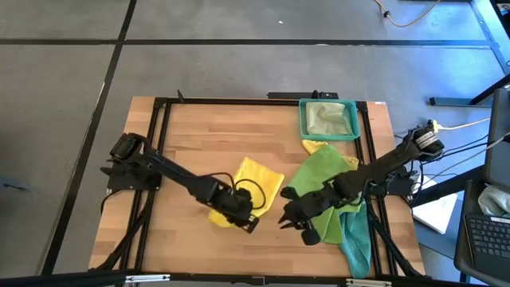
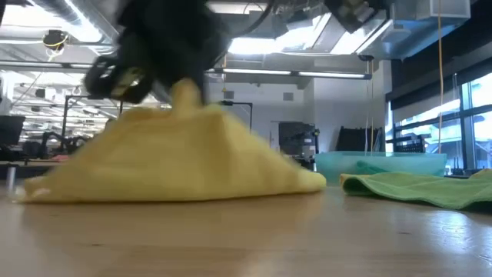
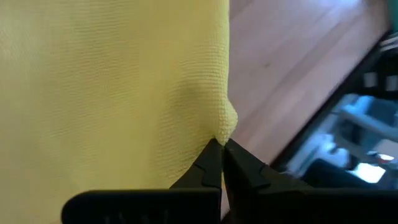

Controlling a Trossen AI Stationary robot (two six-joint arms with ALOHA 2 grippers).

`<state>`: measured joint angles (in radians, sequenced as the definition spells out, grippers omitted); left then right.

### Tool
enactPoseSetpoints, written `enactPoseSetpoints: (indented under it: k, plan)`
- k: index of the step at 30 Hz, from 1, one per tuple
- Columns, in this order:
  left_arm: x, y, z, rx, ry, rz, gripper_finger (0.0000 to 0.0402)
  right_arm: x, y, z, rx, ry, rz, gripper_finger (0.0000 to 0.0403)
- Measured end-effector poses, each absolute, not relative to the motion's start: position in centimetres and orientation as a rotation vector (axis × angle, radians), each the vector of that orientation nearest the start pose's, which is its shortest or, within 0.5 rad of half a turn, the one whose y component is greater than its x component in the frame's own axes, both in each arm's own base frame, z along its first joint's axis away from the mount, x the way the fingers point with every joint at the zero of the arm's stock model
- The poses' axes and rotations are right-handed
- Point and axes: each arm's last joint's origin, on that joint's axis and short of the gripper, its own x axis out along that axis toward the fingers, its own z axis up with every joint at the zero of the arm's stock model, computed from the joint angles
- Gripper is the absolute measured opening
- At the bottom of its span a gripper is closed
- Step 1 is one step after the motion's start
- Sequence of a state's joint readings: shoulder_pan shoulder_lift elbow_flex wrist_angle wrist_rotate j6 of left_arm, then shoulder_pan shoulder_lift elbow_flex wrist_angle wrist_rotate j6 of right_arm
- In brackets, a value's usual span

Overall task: Fold microfiber towels
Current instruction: Fold the left yellow microfiber cloth

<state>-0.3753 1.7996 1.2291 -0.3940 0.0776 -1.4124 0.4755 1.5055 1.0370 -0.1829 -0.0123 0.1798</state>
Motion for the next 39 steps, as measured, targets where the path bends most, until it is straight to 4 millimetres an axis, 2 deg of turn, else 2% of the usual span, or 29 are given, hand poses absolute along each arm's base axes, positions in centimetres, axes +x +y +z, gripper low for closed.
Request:
enactPoseSetpoints:
  k: [5, 11, 18, 24, 29, 39]
  plan:
    - [35.6, -13.3, 20.6, -1.201, 1.022, 0.290, 0.0000, 29.9, 15.0, 24.1, -0.115, 0.639, 0.333, 0.0131]
    - [35.8, -12.8, 20.7, -1.234, 1.053, 0.251, 0.0000, 30.4, 15.6, 22.3, -0.278, 0.667, 0.415, 0.0171]
    - [36.6, -11.7, 21.0, -1.264, 0.996, 0.236, 0.0000, 31.8, 16.1, 19.7, -0.313, 0.681, 0.339, 0.0174]
    - [36.7, -11.3, 21.1, -1.274, 0.998, 0.231, 0.0000, 32.4, 15.9, 19.4, -0.346, 0.638, 0.199, 0.0174]
    - [36.7, -11.3, 21.1, -1.277, 1.000, 0.225, 0.0000, 32.9, 15.9, 19.4, -0.309, 0.605, 0.243, 0.0174]
    - [37.1, -11.0, 21.4, -1.292, 0.968, 0.202, 0.0000, 33.9, 16.4, 17.6, -0.301, 0.585, 0.244, 0.0174]
